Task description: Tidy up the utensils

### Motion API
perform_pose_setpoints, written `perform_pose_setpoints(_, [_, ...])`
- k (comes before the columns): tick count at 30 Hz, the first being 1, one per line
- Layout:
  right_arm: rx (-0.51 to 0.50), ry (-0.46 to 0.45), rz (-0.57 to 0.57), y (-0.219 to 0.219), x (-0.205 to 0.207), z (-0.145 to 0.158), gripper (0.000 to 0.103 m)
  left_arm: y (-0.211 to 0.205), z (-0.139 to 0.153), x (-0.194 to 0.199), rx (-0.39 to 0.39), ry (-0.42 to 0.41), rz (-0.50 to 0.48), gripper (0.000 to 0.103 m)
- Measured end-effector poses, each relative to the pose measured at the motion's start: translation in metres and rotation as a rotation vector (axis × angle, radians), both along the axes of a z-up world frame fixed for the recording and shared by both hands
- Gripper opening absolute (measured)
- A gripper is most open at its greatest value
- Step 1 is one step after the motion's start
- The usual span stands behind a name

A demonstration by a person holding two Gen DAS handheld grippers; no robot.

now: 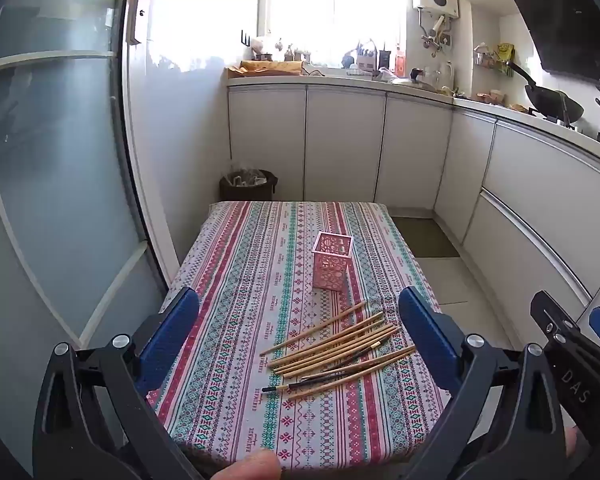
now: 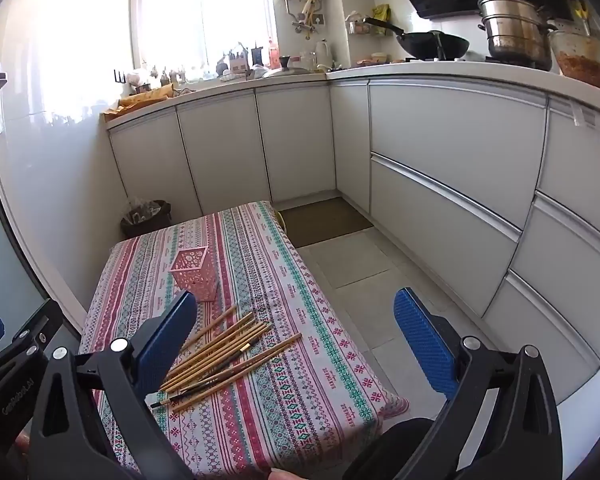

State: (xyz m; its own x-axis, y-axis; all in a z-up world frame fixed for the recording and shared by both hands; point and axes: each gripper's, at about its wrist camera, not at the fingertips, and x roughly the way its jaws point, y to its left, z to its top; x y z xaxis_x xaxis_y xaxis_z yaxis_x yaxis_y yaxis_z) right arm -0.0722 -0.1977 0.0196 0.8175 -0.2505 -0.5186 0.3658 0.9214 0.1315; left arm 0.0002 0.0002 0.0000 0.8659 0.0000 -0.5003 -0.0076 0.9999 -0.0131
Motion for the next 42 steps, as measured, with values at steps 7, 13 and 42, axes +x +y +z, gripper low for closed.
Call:
perform_pose_setpoints(7, [-0.013,-0.011,0.015,0.003,-0.007,0.004,0.096,0.002,0.005,0.000,-0.006,-0.005,-0.001,0.096])
perform_pose_setpoints(13, [-0.008,-0.007,0.010,-0.001,-0.007,0.003,0.096,0.002,0.007,0.000,-0.002,-0.005,-0.002,0.096])
perform_pose_setpoints(42, [0.007,0.005,-0.027,-0.018,-0.016,-0.004,0.096,-0.024,-0.001,-0.006,-0.009,0.005,-0.049,0.096])
